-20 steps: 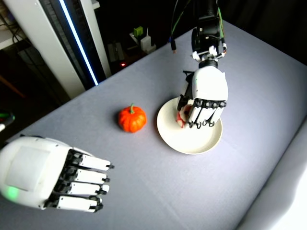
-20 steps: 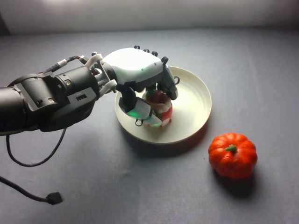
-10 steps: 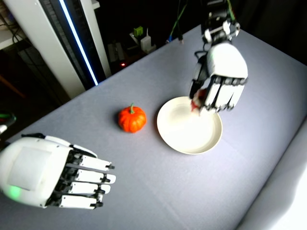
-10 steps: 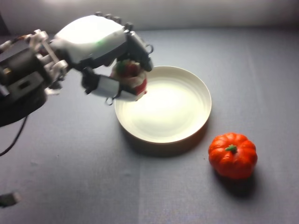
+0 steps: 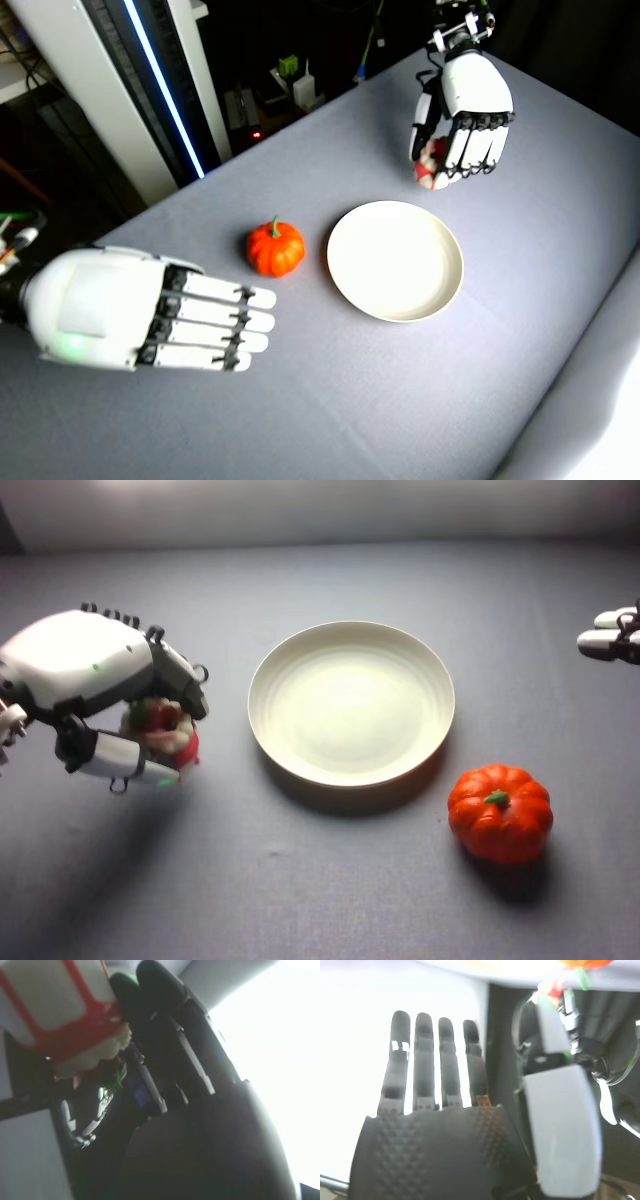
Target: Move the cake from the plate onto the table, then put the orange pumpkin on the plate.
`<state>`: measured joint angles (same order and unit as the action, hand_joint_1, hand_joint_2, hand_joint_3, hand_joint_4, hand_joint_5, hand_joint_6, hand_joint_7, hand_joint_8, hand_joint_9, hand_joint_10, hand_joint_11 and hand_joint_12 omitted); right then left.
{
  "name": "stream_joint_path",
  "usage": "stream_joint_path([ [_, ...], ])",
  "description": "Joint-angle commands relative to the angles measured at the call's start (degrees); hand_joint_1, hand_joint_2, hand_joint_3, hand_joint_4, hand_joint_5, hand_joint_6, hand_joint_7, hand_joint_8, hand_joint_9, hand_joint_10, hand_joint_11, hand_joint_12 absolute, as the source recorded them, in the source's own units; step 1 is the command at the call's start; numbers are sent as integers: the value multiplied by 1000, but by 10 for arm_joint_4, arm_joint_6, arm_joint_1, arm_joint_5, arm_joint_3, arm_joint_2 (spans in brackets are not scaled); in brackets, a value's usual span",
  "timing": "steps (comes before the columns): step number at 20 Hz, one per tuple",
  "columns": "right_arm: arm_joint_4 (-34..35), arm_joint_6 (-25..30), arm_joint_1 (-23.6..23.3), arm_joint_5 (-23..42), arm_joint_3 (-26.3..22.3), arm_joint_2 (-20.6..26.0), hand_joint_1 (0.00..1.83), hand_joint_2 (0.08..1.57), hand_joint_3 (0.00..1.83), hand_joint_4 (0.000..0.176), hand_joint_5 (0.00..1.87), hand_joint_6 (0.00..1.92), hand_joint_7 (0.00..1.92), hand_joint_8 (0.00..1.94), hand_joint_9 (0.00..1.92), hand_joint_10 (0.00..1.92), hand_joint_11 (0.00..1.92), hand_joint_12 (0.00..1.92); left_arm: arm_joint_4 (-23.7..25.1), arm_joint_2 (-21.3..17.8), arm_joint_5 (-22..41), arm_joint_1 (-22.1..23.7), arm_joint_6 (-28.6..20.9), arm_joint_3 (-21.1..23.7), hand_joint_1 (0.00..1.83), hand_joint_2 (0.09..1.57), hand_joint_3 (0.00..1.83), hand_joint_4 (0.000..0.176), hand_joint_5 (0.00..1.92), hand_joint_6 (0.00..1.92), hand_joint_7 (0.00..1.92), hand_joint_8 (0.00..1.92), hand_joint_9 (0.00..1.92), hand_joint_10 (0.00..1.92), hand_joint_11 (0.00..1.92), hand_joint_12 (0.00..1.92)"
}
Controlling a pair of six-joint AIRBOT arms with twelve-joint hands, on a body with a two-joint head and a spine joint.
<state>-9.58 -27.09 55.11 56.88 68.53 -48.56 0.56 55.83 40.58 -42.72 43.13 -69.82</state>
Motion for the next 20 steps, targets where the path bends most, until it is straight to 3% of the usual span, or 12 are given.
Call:
stream_joint_path([
  [1,17,4,-8,67,0,2,647,1130,4,37,160,0,116,0,171,0,0,862,-16,0,51,-3,9,0,1289,997,3,0,1230,460,1320,514,1341,186,1037,774],
  [4,-12,28,-9,67,0,-4,507,1125,4,52,162,0,75,1,110,5,0,621,-59,6,54,-37,26,1,1286,1000,0,0,1299,304,1286,591,1401,43,991,903],
  [7,-36,36,-18,65,-1,-10,533,1128,0,35,197,2,123,3,212,14,0,972,-96,5,59,-67,36,3,1273,1030,4,0,1145,584,1216,717,1311,0,917,849],
  [8,-43,38,-23,64,-1,-11,536,1130,0,38,196,1,120,1,240,16,0,1040,-107,5,59,-75,45,6,1210,1035,2,0,1146,664,1062,295,1160,0,809,779],
  [9,-46,39,-25,64,-1,-12,536,1132,1,43,192,0,127,4,248,17,0,1051,-113,4,61,-80,50,8,1148,967,0,0,919,236,951,95,984,0,656,730],
  [10,-48,40,-27,64,-1,-12,565,1149,2,54,180,0,127,1,223,5,0,995,-116,3,66,-85,51,11,889,909,0,5,502,10,491,3,431,0,58,729],
  [11,-49,41,-28,64,-1,-12,565,1149,2,54,180,0,127,1,223,5,0,995,-116,2,68,-87,51,14,889,909,0,5,502,10,491,3,431,0,58,729],
  [12,-51,41,-30,64,-1,-12,582,1153,1,44,180,0,133,1,247,10,0,1060,-116,-1,73,-90,51,18,833,899,0,53,372,1,321,0,285,0,11,663],
  [14,-59,46,-33,64,-1,-12,612,1145,0,52,193,0,156,4,286,16,0,1164,-115,-11,92,-94,51,31,794,862,0,71,266,0,194,0,204,1,0,625],
  [16,-79,54,-41,60,-1,-16,690,1135,0,44,193,1,151,3,251,6,0,1101,-108,-25,122,-97,51,47,735,855,0,120,165,0,135,0,166,0,0,630],
  [18,-106,60,-57,42,1,-23,713,1094,0,79,186,1,171,6,273,11,0,1146,-99,-39,147,-100,49,62,690,820,0,171,71,3,117,1,156,2,0,648],
  [20,-148,73,-88,8,11,-39,674,1079,0,114,126,0,142,0,317,13,2,1239,-95,-53,191,-111,39,78,675,818,0,172,61,1,51,3,103,3,0,526],
])
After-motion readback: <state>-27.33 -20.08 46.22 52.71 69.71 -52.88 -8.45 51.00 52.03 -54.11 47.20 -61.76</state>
